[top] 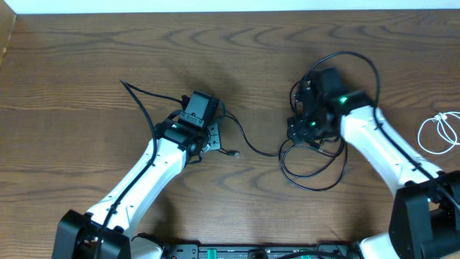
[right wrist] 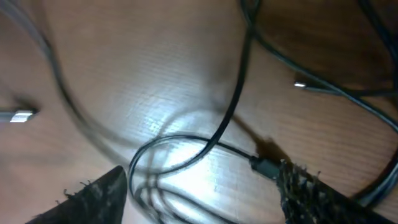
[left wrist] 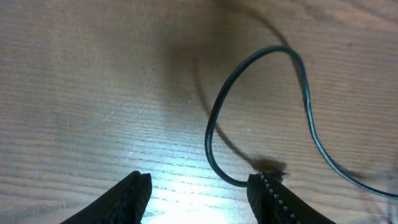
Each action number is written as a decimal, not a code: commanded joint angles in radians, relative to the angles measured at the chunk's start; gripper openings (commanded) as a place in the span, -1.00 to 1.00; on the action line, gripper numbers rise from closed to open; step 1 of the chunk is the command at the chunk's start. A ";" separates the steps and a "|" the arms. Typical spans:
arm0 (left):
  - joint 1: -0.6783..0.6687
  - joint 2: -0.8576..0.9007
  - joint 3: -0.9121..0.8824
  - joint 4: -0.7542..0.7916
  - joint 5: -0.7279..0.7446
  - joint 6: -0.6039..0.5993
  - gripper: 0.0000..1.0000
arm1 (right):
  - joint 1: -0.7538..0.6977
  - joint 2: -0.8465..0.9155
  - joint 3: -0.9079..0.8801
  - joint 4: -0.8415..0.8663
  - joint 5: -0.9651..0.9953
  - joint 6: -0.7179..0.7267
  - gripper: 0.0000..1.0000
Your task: Untangle cables
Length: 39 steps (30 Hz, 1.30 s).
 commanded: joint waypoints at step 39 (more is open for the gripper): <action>0.002 0.005 -0.001 -0.003 0.043 -0.016 0.10 | 0.040 -0.072 0.116 0.143 -0.114 0.089 -0.98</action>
